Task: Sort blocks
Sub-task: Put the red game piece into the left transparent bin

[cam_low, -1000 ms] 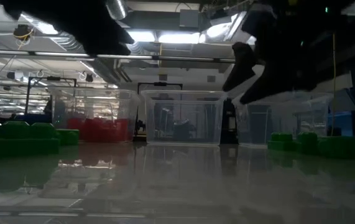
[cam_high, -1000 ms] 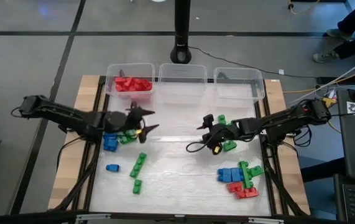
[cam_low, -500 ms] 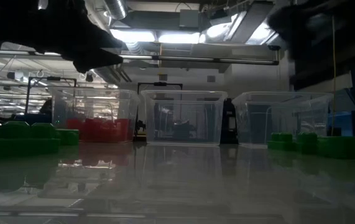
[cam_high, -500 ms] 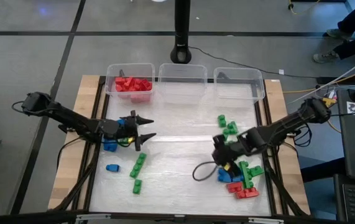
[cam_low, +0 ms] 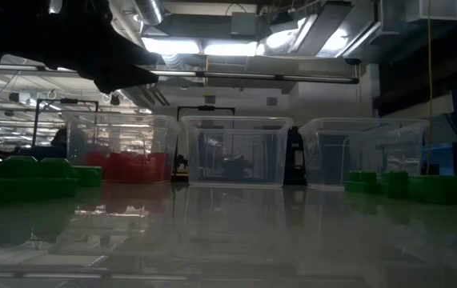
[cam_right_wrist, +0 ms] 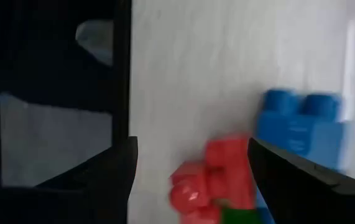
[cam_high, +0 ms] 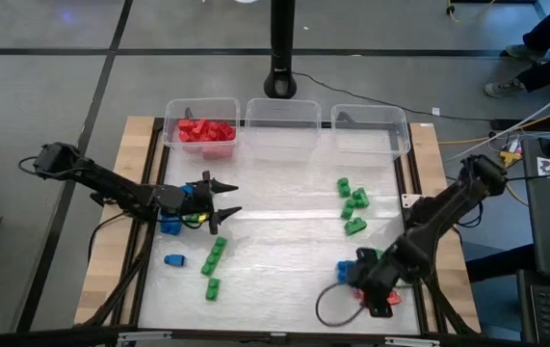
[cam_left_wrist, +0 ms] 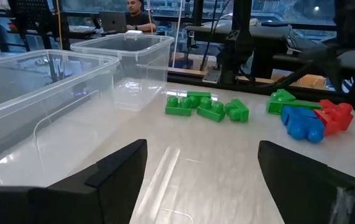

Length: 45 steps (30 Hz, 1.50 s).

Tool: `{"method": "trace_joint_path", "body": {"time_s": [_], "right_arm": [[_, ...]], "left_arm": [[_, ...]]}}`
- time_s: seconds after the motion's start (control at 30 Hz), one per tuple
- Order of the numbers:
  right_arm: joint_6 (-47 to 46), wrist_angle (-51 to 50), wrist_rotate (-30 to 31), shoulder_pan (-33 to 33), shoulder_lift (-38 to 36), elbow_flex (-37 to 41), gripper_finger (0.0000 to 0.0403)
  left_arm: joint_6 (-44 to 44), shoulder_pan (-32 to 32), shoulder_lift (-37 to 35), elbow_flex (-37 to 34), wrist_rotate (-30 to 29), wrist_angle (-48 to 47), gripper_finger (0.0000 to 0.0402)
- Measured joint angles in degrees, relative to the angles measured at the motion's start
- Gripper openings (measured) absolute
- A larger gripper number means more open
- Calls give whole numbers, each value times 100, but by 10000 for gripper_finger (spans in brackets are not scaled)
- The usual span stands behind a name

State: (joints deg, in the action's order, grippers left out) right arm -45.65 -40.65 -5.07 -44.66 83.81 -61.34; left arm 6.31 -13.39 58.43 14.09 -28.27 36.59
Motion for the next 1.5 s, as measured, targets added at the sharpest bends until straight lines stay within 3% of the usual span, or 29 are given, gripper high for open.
{"method": "trace_joint_path", "body": {"time_s": [0.17, 0.47, 0.77, 1.03, 1.3, 1.5], "right_arm": [[-128, 385, -33, -240, 551, 0, 305], [-64, 130, -56, -260, 1194, 4, 305], [-64, -43, -87, -258, 1207, 4, 305], [-18, -394, -596, -256, 1125, 4, 305], [-124, -818, -423, -256, 1128, 4, 305], [-59, -606, -242, -256, 1130, 4, 305]], "left_arm": [[-13, 0, 0, 0, 0, 7, 296], [-12, 0, 0, 0, 0, 7, 296], [9, 0, 0, 1, 0, 7, 296], [9, 0, 0, 2, -2, 10, 296], [-33, 4, 0, 4, 0, 12, 296], [-33, 4, 0, 4, -1, 10, 296]]}}
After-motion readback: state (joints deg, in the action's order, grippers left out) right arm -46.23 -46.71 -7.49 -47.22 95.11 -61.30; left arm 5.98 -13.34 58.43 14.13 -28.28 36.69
